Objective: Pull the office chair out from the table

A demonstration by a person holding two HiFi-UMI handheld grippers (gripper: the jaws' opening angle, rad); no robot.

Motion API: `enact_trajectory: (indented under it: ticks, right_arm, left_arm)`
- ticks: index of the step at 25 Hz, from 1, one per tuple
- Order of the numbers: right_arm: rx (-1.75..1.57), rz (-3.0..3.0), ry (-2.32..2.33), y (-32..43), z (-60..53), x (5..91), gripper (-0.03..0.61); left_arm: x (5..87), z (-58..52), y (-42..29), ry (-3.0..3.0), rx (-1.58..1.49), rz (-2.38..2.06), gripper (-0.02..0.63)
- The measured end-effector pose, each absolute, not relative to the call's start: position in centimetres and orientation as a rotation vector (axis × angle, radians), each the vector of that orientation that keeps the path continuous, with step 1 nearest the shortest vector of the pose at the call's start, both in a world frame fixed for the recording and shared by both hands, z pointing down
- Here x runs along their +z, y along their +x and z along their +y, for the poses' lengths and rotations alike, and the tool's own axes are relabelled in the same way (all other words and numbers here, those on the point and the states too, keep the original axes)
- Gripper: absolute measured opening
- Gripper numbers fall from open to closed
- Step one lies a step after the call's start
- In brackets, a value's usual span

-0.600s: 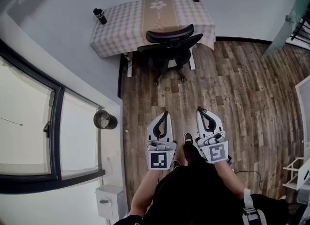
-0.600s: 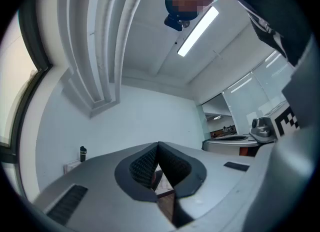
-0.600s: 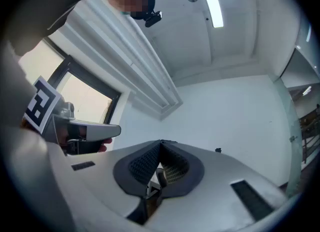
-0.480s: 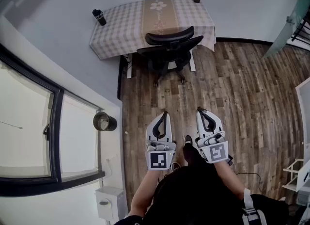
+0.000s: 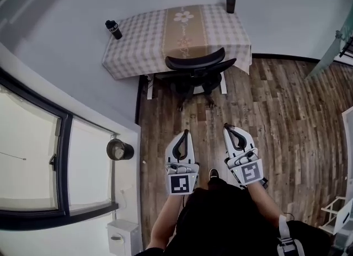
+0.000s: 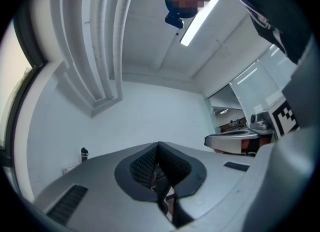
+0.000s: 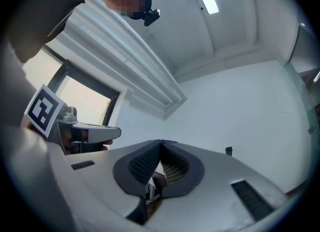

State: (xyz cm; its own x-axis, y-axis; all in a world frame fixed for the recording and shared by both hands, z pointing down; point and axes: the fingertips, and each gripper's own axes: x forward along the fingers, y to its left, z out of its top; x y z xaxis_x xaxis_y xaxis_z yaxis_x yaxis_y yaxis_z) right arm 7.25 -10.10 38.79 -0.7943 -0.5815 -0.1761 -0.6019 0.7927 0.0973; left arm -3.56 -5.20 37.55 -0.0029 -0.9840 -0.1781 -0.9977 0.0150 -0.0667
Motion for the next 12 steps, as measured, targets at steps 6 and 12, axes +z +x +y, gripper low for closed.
enact_trajectory:
  ticks: [6,12]
  right_arm:
    - [0.217,2.88,-0.902,6.2,-15.4,39.9,0.006]
    - [0.209,2.937,-0.872,3.8,-19.2,42.0,0.006]
  left_arm:
    - [38.3,-9.4,-4.4,-2.043,0.063,2.133,-0.003]
    - [39.6,-13.0,-7.4,-2.027,0.077,2.174,-0.002]
